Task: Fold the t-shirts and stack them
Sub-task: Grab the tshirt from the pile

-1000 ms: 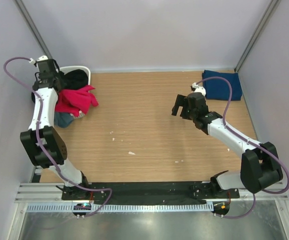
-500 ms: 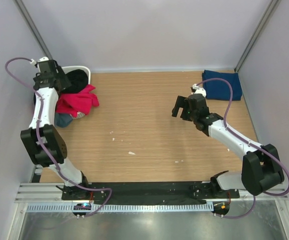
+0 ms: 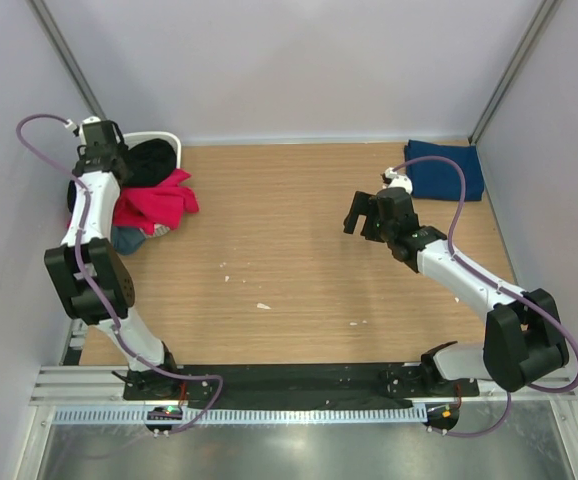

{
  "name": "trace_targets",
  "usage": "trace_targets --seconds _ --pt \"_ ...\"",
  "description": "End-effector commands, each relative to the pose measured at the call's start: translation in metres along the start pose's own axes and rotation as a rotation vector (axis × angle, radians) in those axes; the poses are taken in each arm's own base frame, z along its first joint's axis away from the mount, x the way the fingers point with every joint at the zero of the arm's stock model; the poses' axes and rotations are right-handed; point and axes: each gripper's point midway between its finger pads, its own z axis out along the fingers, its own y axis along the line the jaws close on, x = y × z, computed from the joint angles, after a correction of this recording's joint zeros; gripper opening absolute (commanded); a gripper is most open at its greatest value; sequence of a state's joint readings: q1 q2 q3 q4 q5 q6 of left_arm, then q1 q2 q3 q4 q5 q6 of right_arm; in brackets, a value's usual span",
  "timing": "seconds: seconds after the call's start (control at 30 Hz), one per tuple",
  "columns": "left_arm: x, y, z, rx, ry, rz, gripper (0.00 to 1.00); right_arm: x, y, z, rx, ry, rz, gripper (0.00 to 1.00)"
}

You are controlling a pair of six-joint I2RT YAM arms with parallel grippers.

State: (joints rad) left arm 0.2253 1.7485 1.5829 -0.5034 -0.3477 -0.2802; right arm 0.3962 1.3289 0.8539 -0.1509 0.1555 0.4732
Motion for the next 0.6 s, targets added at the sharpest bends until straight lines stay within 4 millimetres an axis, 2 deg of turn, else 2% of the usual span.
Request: trace_targets --seconds 0.0,0.17,0.27,0.4,0.57 --pt "-0.029 0.005 -0.005 -0.014 -0.076 -0.022 0.01 -0.020 0.007 -0.006 -0.018 -0.069 0.015 1.00" --pt "-0.047 0.004 -0.023 0.015 -0.122 -0.054 0.00 -0.023 0.010 -0.006 -0.032 -0.079 0.017 1.00" --pt "-0.065 0.005 -0.045 0.042 -0.183 -0.076 0.00 -0.022 0.012 -0.006 -0.040 -0.070 0.020 1.00" --pt "-0.089 0.010 -0.078 0.070 -0.273 -0.124 0.00 -0.023 0.015 -0.008 -0.058 -0.077 0.025 1.00" --pt "-0.134 0.017 -0.137 0.136 -0.450 -0.199 0.00 -0.024 0.016 -0.012 -0.068 -0.079 0.028 1.00"
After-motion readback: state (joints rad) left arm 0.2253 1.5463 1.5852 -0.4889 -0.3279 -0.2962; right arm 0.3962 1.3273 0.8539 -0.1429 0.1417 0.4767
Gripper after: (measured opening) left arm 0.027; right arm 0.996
